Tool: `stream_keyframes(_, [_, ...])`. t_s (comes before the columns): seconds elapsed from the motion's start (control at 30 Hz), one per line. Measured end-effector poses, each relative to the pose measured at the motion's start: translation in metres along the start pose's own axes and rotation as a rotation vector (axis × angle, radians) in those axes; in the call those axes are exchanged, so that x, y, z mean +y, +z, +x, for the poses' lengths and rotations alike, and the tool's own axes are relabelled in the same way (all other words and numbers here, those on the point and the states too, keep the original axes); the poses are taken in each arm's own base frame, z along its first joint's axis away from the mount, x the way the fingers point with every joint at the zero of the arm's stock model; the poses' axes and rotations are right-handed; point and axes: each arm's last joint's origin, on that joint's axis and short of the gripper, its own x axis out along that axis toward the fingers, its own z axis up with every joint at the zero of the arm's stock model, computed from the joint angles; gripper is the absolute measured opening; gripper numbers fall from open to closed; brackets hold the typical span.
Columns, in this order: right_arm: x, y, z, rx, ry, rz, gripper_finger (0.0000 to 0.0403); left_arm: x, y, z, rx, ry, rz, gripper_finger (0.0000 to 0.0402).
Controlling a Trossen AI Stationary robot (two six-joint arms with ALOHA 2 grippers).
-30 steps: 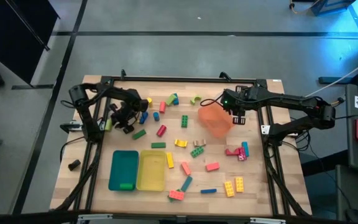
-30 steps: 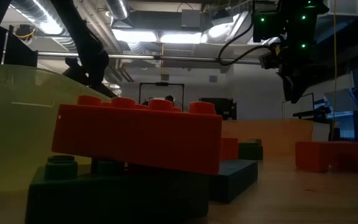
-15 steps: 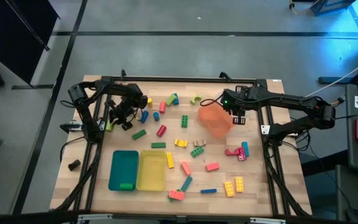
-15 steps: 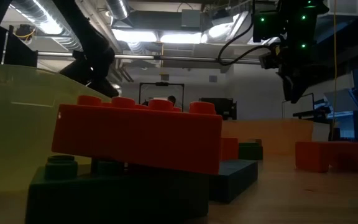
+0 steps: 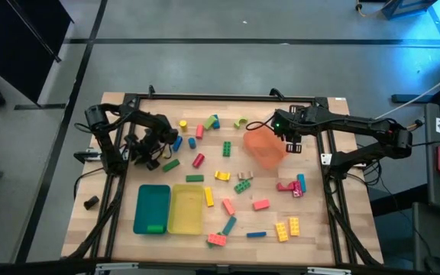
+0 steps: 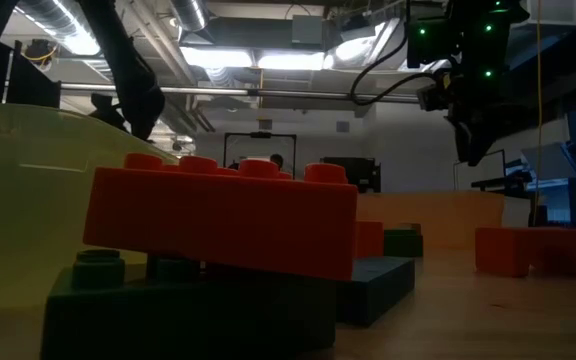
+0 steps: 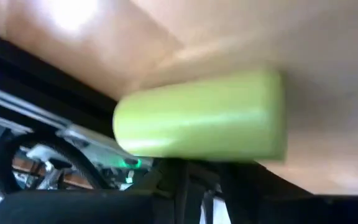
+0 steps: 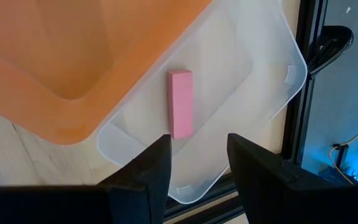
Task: Sort blocks by size
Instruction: Put the light green cylinder block into the blue bin
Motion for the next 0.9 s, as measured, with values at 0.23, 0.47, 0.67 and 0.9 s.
stream_keyframes(0.23, [0.0,0.0,0.0,0.0,0.0,0.0,0.0159,0.003,0.007,-0.003,-0.056,-0.025,-0.03,0.0077])
stream_keyframes(0.47, [0.0,0.001,0.0,-0.006,-0.002,-0.006,0.0159,0.003,0.006,-0.027,-0.043,-0.016,0.057,0.007])
stream_keyframes(0.67, [0.0,0.001,0.0,-0.006,-0.002,-0.007,0.0159,0.004,0.002,-0.052,-0.136,-0.025,0.159,0.0036])
stream_keyframes(0.9, [0.0,0.001,0.0,-0.006,-0.002,-0.007,0.0159,0.008,-0.008,-0.062,-0.217,-0.012,0.234,0.0019])
